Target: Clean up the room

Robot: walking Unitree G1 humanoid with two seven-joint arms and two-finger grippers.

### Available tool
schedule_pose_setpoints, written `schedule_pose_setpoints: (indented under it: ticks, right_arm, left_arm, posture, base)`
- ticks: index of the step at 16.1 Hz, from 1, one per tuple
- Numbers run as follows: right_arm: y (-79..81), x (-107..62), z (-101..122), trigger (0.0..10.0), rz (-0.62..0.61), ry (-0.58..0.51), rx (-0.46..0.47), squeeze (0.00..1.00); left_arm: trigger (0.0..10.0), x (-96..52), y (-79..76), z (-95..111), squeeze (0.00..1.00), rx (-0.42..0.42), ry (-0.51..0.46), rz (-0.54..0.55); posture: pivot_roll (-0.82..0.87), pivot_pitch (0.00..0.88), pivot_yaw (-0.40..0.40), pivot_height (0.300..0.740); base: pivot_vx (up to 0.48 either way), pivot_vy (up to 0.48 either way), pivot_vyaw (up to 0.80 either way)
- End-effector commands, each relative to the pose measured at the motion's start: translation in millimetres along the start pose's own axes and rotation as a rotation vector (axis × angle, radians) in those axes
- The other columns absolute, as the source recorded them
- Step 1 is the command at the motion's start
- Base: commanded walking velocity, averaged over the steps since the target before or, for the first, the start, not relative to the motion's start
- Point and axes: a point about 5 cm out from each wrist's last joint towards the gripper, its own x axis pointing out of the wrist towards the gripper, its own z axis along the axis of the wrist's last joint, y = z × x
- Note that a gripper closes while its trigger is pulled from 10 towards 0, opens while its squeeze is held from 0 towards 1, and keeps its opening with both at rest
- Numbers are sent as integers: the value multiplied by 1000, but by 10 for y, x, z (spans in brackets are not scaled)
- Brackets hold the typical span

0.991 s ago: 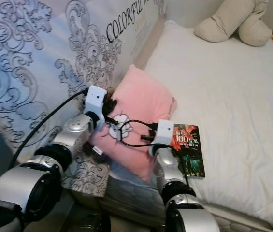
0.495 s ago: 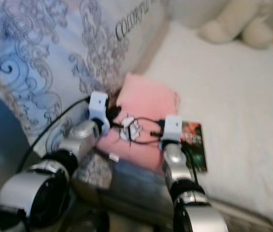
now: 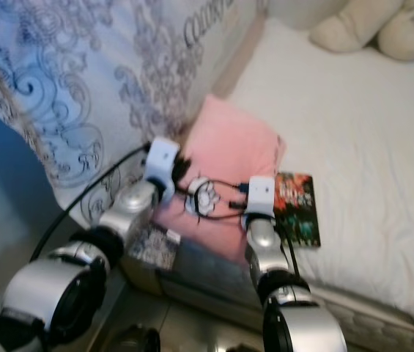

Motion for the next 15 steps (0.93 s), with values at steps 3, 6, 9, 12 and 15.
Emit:
schedule_pose_setpoints:
  ticks: [3,6,9,12,15]
  right_arm:
    - [-28,25,126,10000,-36,-76,-2,0]
    - [-227,83,410,10000,-107,-206,-8,0]
    - [-464,130,591,10000,-170,-258,-30,0]
    - [-489,155,444,10000,-161,-146,-31,0]
    - [-348,122,222,10000,-115,-37,56,0]
  left_arm:
    - [10000,52,-7,192,0,37,-64,-10]
    - [10000,117,69,477,0,1,-128,19]
    - [10000,156,43,620,0,-26,-167,40]
    - [10000,170,-28,534,0,10,-109,30]
    - [10000,147,-1,410,0,50,-53,48]
  posture:
    - [62,60,8,740]
    - [34,125,20,740]
    - [-27,173,43,740]
    - [-44,228,31,740]
    - [-42,273,25,740]
  base:
    - [0,0,0]
    - [0,0,0]
    - [0,0,0]
    - [0,0,0]
    - [0,0,0]
